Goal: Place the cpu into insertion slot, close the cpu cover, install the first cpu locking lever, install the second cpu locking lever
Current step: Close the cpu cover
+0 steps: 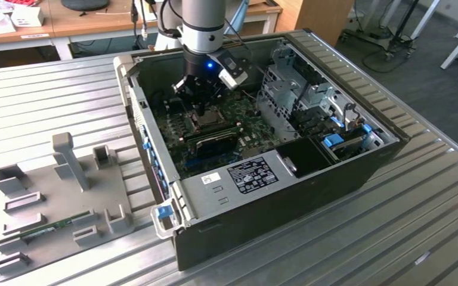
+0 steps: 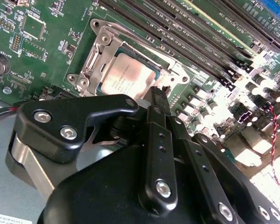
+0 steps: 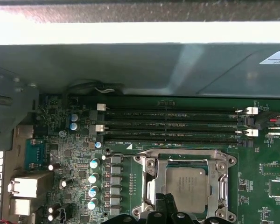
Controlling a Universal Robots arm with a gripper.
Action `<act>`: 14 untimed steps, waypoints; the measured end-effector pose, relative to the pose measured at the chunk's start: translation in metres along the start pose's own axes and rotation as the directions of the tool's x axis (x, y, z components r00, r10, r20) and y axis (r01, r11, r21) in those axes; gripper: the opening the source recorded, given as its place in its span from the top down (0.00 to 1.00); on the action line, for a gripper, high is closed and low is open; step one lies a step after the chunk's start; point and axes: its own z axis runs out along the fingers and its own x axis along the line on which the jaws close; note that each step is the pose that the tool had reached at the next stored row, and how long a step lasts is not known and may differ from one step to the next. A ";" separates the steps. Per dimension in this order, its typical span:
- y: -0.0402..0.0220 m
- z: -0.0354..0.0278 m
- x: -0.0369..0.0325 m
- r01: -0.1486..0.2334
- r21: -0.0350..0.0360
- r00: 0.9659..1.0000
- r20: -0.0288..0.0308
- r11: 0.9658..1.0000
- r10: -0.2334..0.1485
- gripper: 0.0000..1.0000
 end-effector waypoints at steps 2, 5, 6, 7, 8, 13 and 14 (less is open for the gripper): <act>0.0000 0.0001 0.0000 0.000 0.000 1.000 0.000 1.000 0.000 0.89; 0.0000 0.0006 0.0000 0.000 0.000 1.000 0.000 1.000 0.000 0.89; 0.0000 0.0010 0.0001 0.000 0.000 1.000 0.000 1.000 0.000 0.89; 0.0000 0.0013 0.0001 0.000 0.000 1.000 0.000 1.000 0.000 0.89; 0.0000 0.0014 0.0001 0.000 0.000 1.000 0.000 1.000 0.000 0.89; 0.0000 0.0019 0.0010 0.000 0.000 1.000 0.000 1.000 0.000 0.89; 0.0000 0.0020 0.0011 0.000 0.000 1.000 0.000 1.000 0.000 0.89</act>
